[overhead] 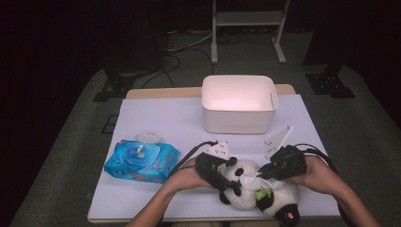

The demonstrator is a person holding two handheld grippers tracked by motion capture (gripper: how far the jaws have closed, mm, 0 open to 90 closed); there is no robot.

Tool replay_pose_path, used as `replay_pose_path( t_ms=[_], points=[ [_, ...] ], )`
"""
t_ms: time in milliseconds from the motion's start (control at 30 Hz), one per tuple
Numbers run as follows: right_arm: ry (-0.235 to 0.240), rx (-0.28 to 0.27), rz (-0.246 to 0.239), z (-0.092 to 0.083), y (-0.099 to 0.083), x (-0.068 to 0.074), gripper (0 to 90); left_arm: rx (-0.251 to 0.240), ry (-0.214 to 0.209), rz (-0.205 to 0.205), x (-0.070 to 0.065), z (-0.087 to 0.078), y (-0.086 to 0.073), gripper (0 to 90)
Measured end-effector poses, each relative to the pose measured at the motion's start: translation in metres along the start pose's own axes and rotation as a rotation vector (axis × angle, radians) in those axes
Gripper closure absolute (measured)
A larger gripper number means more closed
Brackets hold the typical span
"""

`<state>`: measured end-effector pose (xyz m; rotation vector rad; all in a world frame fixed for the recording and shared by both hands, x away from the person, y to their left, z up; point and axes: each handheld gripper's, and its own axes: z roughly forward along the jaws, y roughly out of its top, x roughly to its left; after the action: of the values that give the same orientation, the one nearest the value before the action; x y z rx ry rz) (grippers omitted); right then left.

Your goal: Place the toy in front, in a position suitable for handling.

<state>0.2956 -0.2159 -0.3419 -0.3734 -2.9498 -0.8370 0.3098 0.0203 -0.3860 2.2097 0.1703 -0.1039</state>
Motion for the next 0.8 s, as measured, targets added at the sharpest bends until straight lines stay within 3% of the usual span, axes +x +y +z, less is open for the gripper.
replay_pose_path(
  t_ms=[300, 600, 800],
  points=[
    [-0.001, -0.024, -0.007, -0.005, 0.0, -0.004, 84.3, 0.04, -0.013, -0.003, -0.002, 0.002, -0.001, 19.2],
    [-0.045, -0.091, 0.038, -0.029, -0.01, -0.012, 84.3, 0.056, -0.007, 0.018, -0.005, 0.003, 0.0, 18.6],
    [-0.023, -0.081, 0.038, -0.021, -0.012, -0.012, 84.2, 0.049, 0.004, 0.015, -0.003, 0.0, 0.002, 18.5]
  ],
)
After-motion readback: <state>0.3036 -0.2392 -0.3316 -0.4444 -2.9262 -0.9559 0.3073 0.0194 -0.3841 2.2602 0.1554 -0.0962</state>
